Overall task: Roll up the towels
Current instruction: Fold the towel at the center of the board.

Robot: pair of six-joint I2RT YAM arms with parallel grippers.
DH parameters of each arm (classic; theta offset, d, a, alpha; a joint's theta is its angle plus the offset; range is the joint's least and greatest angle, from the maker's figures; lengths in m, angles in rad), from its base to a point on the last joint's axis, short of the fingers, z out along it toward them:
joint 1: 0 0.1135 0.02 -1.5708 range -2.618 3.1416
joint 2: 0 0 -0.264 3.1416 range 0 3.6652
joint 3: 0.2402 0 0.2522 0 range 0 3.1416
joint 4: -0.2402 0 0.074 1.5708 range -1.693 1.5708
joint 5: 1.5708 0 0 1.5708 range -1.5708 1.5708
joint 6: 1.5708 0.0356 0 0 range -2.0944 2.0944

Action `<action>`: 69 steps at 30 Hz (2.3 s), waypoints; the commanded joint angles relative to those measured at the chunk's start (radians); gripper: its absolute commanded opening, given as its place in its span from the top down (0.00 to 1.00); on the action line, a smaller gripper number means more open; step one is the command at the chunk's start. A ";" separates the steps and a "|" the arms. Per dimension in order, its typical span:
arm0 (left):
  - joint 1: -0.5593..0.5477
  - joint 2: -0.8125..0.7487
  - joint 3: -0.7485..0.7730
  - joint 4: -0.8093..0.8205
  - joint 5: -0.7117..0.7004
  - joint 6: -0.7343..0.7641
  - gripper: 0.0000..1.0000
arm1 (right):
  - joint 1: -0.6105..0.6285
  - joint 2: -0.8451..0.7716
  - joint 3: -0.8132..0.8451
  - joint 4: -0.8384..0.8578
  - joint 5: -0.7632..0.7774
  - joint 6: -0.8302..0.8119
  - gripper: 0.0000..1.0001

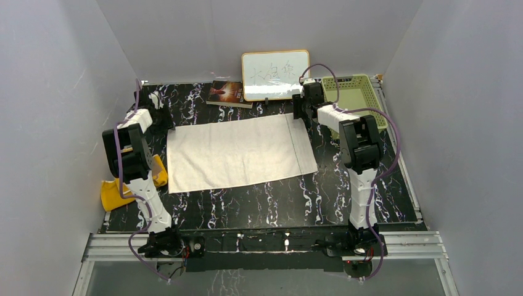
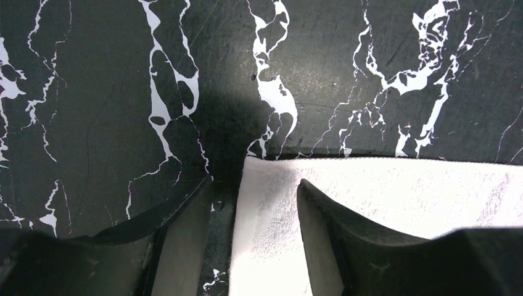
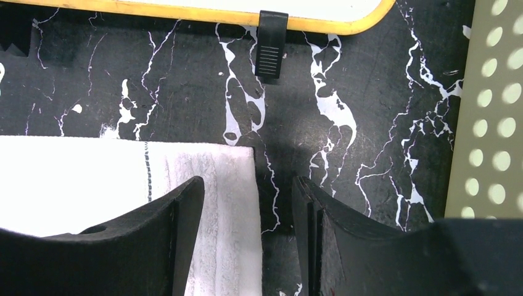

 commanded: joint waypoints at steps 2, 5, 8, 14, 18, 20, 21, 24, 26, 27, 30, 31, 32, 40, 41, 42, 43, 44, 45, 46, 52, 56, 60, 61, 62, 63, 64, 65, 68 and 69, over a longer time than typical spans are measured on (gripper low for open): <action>0.003 -0.075 -0.016 0.021 -0.014 -0.009 0.49 | -0.002 0.023 0.051 0.039 -0.004 -0.023 0.48; 0.004 -0.046 -0.009 0.016 -0.030 0.003 0.49 | -0.002 0.046 0.064 0.030 0.007 -0.031 0.48; 0.003 -0.005 0.007 -0.006 -0.039 0.017 0.50 | -0.001 0.076 0.083 0.008 0.019 -0.038 0.48; -0.010 0.026 0.002 -0.014 -0.116 0.049 0.53 | 0.019 0.091 0.077 -0.004 0.096 -0.092 0.49; -0.048 0.038 -0.009 -0.025 -0.157 0.108 0.71 | 0.034 0.093 0.066 -0.030 0.193 -0.141 0.52; -0.061 0.049 -0.008 -0.041 -0.153 0.120 0.90 | 0.034 0.073 0.038 -0.037 0.181 -0.131 0.65; -0.066 0.056 -0.006 -0.049 -0.147 0.121 1.00 | 0.032 0.056 0.011 -0.024 0.151 -0.120 0.77; -0.066 0.040 -0.008 -0.051 -0.103 0.107 1.00 | 0.010 -0.002 -0.060 0.016 0.023 -0.067 1.00; -0.061 0.020 -0.007 -0.044 -0.089 0.100 1.00 | -0.006 -0.035 -0.084 0.024 -0.031 -0.025 1.00; -0.059 0.007 -0.004 -0.040 -0.078 0.094 1.00 | -0.010 -0.051 -0.093 0.027 -0.039 -0.016 1.00; -0.040 -0.035 0.004 -0.015 -0.040 0.069 1.00 | -0.012 -0.105 -0.106 0.041 -0.029 -0.013 1.00; -0.035 -0.049 0.003 -0.001 -0.025 0.062 1.00 | -0.012 -0.129 -0.102 0.042 -0.023 -0.014 1.00; -0.034 -0.063 0.003 0.014 -0.012 0.055 1.00 | -0.014 -0.146 -0.098 0.046 -0.018 -0.012 1.00; -0.032 -0.060 0.087 0.099 0.060 0.023 1.00 | -0.033 -0.197 -0.033 0.092 0.063 -0.016 1.00; -0.032 -0.052 0.102 0.107 0.070 0.018 1.00 | -0.035 -0.191 -0.014 0.080 0.074 -0.024 1.00; -0.032 -0.046 0.114 0.116 0.081 0.012 1.00 | -0.037 -0.189 -0.002 0.070 0.084 -0.029 1.00; -0.032 -0.044 0.122 0.126 0.094 0.010 1.00 | -0.039 -0.192 0.000 0.067 0.094 -0.031 1.00; -0.032 -0.045 0.125 0.138 0.101 0.006 1.00 | -0.039 -0.202 -0.010 0.075 0.103 -0.031 1.00; -0.032 -0.049 0.124 0.149 0.106 0.004 1.00 | -0.039 -0.217 -0.039 0.091 0.117 -0.028 1.00; -0.032 -0.055 0.118 0.161 0.107 0.000 1.00 | -0.040 -0.237 -0.068 0.112 0.139 -0.022 1.00; -0.031 -0.173 -0.036 0.265 0.128 -0.008 1.00 | -0.039 -0.431 -0.340 0.287 0.242 0.056 1.00; -0.032 -0.297 -0.237 0.344 0.157 -0.052 1.00 | -0.039 -0.581 -0.532 0.373 0.310 0.189 1.00; -0.032 -0.429 -0.404 0.357 0.129 -0.078 1.00 | -0.037 -0.725 -0.684 0.374 0.367 0.290 1.00; -0.032 -0.453 -0.433 0.346 0.124 -0.083 1.00 | -0.038 -0.758 -0.715 0.360 0.381 0.315 1.00; -0.032 -0.478 -0.457 0.335 0.111 -0.086 1.00 | -0.038 -0.791 -0.747 0.345 0.392 0.339 1.00; -0.032 -0.502 -0.487 0.317 0.101 -0.093 1.00 | -0.037 -0.818 -0.786 0.333 0.400 0.359 1.00; -0.032 -0.520 -0.508 0.307 0.100 -0.098 1.00 | -0.038 -0.844 -0.814 0.322 0.397 0.376 1.00; -0.032 -0.537 -0.524 0.297 0.096 -0.096 1.00 | -0.037 -0.867 -0.839 0.312 0.383 0.384 1.00; -0.032 -0.569 -0.559 0.249 0.075 -0.092 1.00 | -0.037 -0.919 -0.894 0.258 0.344 0.415 1.00; -0.032 -0.576 -0.568 0.235 0.067 -0.087 1.00 | -0.037 -0.935 -0.908 0.241 0.337 0.422 1.00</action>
